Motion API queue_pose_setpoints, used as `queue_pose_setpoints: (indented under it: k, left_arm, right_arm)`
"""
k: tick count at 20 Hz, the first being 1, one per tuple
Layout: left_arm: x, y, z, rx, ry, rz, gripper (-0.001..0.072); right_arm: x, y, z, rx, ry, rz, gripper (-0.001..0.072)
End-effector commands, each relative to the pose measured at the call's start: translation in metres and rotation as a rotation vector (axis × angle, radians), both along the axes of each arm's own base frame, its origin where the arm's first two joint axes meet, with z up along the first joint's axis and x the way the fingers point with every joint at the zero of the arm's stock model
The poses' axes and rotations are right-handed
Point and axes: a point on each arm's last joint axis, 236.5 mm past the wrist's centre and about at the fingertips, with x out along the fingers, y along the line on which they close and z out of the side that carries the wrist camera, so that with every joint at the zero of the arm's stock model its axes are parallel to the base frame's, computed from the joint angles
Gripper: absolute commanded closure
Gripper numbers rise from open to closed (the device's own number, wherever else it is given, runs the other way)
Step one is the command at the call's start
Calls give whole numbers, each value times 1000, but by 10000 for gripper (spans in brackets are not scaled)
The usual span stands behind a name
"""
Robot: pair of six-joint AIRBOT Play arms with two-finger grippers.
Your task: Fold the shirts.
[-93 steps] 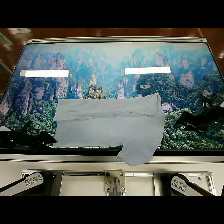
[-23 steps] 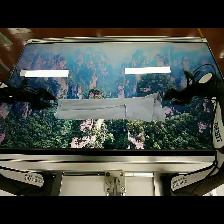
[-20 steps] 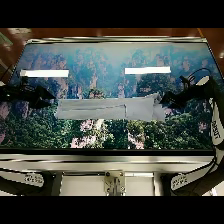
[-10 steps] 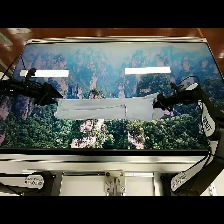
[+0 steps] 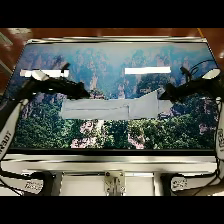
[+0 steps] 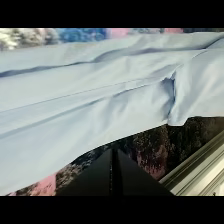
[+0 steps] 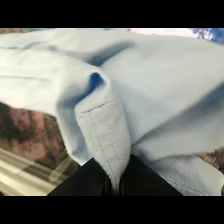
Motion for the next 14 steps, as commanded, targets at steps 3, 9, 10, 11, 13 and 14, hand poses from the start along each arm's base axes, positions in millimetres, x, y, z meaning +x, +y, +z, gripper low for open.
queue_pose_setpoints:
  k: [3, 9, 10, 11, 13, 14]
  left_arm:
    - [-36, -131, -49, -72, 16, -70, 670]
    - [-104, -243, -69, -331, 207, -106, 670]
    - [-111, -255, -73, -340, 222, -119, 670]
    - [-115, -268, -74, -356, 230, -130, 670]
    - [-114, -284, -70, -391, 240, -133, 671]
    - [-108, -283, -67, -400, 235, -124, 671]
  right_arm:
    - [-66, 12, 101, -60, -76, 18, 656]
    - [-97, 16, 145, -88, -143, -44, 655]
    - [-98, 18, 148, -76, -141, -47, 655]
    - [-99, 19, 149, -71, -137, -56, 655]
    - [-99, 18, 149, -70, -133, -64, 655]
    - [-98, 18, 149, -70, -133, -68, 655]
